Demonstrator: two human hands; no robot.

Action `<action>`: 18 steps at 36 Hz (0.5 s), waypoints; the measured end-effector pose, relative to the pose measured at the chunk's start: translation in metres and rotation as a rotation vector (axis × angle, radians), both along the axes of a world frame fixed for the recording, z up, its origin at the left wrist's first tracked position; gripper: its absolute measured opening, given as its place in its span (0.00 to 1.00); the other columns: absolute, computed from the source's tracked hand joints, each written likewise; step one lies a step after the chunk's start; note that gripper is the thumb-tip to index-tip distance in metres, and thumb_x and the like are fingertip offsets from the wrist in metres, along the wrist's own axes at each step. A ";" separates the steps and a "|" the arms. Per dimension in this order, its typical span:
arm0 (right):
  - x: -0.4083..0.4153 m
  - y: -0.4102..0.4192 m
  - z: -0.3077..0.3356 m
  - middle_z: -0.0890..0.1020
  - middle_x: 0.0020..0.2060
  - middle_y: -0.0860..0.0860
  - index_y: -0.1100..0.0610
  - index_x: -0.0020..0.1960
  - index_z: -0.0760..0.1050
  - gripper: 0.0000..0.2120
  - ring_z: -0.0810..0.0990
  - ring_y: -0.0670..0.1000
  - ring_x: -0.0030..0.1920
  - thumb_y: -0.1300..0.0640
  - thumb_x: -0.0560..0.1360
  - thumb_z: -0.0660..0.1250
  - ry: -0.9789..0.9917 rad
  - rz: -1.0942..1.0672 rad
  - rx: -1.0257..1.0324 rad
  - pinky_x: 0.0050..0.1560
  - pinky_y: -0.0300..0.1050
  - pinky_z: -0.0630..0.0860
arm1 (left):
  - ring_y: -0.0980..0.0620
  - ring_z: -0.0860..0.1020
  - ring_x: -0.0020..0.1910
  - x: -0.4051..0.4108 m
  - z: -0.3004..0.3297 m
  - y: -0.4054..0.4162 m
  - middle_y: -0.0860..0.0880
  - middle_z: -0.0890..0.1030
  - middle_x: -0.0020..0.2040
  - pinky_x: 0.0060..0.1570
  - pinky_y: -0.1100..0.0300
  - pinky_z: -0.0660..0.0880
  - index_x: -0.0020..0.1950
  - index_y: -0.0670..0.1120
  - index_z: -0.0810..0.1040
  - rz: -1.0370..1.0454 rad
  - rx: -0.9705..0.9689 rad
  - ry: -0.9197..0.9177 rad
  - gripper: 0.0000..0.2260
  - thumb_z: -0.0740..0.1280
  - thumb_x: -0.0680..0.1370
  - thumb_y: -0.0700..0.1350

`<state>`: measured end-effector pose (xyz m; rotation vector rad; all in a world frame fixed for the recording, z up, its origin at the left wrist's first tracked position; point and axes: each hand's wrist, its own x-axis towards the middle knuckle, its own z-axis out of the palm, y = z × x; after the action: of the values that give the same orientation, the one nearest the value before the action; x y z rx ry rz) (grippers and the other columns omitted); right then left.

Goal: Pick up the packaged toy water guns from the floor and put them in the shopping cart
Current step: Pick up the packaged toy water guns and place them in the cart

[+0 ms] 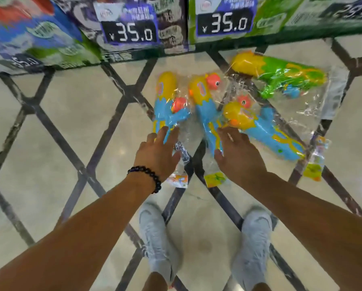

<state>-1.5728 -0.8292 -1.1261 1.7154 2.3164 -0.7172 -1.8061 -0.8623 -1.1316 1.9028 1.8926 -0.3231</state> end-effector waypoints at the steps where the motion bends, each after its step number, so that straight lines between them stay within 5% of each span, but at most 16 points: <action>1: -0.002 0.001 -0.016 0.70 0.72 0.57 0.56 0.78 0.65 0.30 0.74 0.66 0.61 0.52 0.78 0.66 -0.008 -0.005 -0.001 0.52 0.60 0.80 | 0.40 0.68 0.70 -0.002 -0.015 0.000 0.49 0.59 0.81 0.62 0.44 0.73 0.82 0.56 0.54 0.013 -0.003 0.000 0.30 0.57 0.82 0.60; 11: -0.018 0.016 -0.133 0.50 0.81 0.55 0.46 0.82 0.49 0.38 0.62 0.68 0.76 0.47 0.79 0.66 -0.106 -0.073 -0.057 0.63 0.67 0.74 | 0.38 0.64 0.72 -0.029 -0.127 0.021 0.55 0.50 0.82 0.56 0.41 0.76 0.80 0.65 0.47 0.135 -0.027 -0.023 0.33 0.61 0.80 0.61; 18: -0.019 0.021 -0.166 0.42 0.82 0.53 0.45 0.83 0.44 0.47 0.63 0.67 0.76 0.47 0.76 0.73 -0.060 -0.080 -0.054 0.58 0.66 0.80 | 0.34 0.71 0.65 -0.040 -0.169 0.028 0.55 0.40 0.82 0.52 0.41 0.78 0.79 0.68 0.41 0.245 -0.049 -0.088 0.39 0.65 0.79 0.61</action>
<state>-1.5922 -0.8083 -1.2916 1.7894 2.1800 -0.7248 -1.8465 -0.8342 -1.3009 1.6040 2.0113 -0.2033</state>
